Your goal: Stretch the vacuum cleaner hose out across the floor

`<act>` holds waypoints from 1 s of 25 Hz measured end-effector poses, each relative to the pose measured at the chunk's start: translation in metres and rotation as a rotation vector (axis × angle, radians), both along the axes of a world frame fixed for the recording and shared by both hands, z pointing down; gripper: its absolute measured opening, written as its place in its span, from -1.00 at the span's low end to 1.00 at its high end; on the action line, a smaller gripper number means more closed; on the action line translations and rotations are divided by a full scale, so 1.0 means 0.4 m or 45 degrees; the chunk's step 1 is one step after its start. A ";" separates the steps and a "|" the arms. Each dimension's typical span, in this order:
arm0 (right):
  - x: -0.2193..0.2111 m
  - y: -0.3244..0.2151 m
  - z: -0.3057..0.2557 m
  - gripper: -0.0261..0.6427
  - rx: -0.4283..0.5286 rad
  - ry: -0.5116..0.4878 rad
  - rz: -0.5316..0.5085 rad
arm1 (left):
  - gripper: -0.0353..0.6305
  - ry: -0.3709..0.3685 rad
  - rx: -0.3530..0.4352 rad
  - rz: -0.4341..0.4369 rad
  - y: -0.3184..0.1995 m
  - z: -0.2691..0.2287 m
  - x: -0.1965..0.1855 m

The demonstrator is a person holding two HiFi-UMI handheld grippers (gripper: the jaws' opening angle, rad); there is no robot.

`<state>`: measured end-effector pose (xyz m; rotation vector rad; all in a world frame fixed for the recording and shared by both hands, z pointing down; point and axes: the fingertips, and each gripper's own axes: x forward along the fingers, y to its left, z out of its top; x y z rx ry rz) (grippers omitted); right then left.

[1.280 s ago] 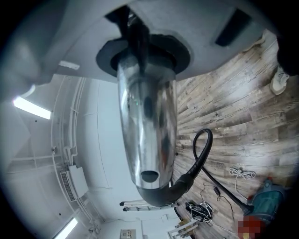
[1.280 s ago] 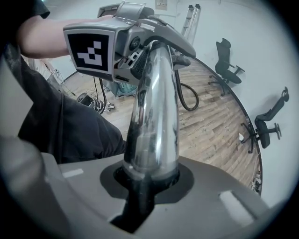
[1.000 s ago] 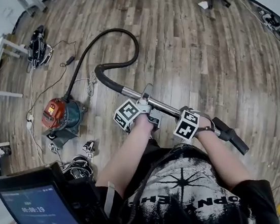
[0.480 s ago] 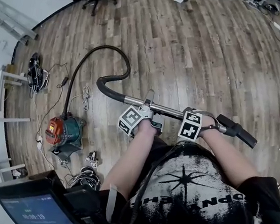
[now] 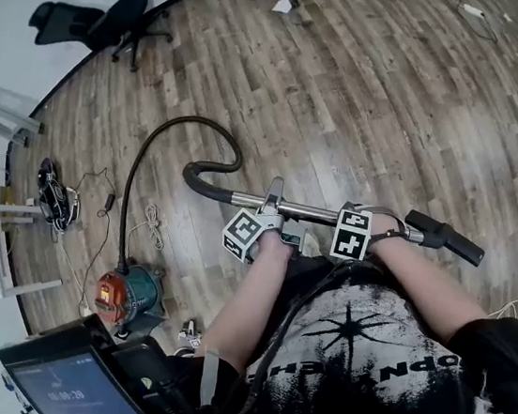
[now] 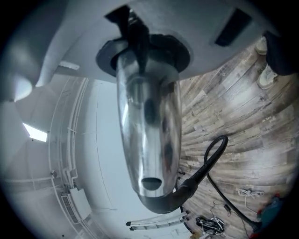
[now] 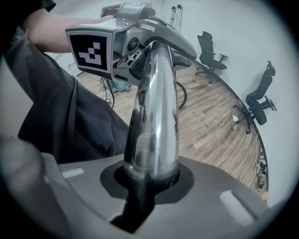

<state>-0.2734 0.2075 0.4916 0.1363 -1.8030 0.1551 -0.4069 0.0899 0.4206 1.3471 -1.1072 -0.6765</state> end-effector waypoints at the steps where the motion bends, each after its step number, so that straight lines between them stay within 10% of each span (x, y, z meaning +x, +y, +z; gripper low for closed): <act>1: 0.000 -0.019 -0.003 -0.70 0.009 0.016 0.002 | -0.71 0.015 0.003 0.000 -0.018 0.005 -0.002; 10: -0.018 -0.135 -0.024 -0.70 0.011 0.030 -0.079 | -0.71 0.028 0.021 -0.081 -0.113 -0.012 -0.039; 25: 0.215 -0.316 -0.022 -0.70 -0.080 -0.053 -0.586 | -0.71 -0.067 -0.051 -0.595 -0.152 -0.022 0.120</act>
